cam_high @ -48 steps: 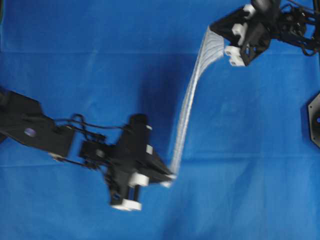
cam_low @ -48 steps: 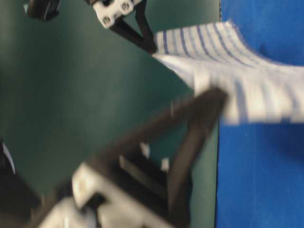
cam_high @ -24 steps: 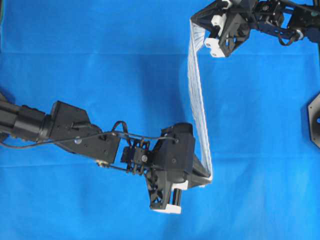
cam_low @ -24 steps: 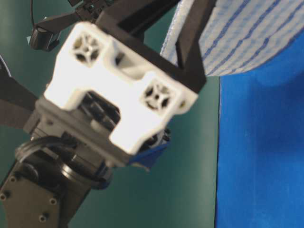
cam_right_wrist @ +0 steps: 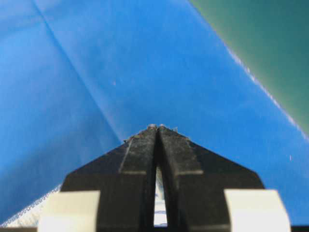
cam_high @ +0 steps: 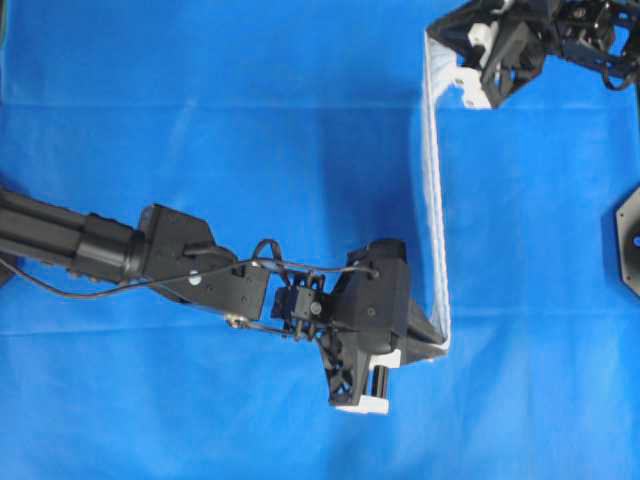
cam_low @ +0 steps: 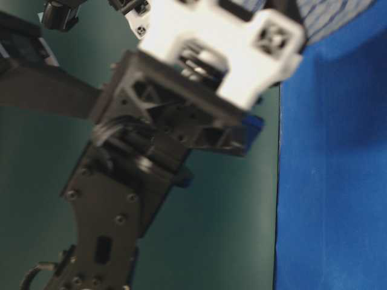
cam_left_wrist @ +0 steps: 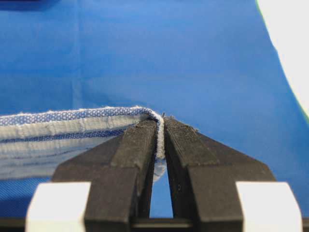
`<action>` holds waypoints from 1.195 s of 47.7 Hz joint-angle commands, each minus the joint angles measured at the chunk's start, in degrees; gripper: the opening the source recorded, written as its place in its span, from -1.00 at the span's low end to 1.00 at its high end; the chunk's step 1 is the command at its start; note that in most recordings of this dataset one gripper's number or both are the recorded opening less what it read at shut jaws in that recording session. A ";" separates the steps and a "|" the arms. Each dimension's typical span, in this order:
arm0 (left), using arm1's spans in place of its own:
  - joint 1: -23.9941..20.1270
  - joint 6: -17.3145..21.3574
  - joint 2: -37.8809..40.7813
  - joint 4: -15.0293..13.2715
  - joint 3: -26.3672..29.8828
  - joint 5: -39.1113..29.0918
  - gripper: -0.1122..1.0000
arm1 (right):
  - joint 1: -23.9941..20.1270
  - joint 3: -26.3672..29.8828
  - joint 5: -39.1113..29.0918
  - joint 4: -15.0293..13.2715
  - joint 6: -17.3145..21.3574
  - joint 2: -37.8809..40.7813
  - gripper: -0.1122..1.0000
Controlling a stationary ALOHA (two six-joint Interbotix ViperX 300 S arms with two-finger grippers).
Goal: Fold the blue towel.
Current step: 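Lift the strip and swing it, left gripper toward the near side, then lay the strip down vertically, open both grippers and withdraw sideways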
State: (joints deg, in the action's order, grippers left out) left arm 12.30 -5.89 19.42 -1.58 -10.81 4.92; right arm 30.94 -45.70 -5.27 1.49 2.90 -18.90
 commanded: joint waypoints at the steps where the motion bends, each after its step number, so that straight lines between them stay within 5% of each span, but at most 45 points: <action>1: 0.18 0.09 -1.05 0.18 0.62 0.62 -0.74 | 0.70 0.97 -0.44 -0.09 0.09 0.35 -0.77; 31: 1.49 -7.91 -8.26 -0.09 -16.88 0.70 -0.74 | -3.60 14.24 1.67 -0.18 -0.44 18.98 -0.77; 57: 0.53 -8.00 -8.79 -0.09 -18.19 1.41 -0.72 | -3.87 14.68 1.67 -0.18 -0.44 19.60 -0.76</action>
State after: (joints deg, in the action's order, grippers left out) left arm 12.92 -13.97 12.74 -1.58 -29.71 5.80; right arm 26.89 -32.17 -4.04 1.49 2.55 1.49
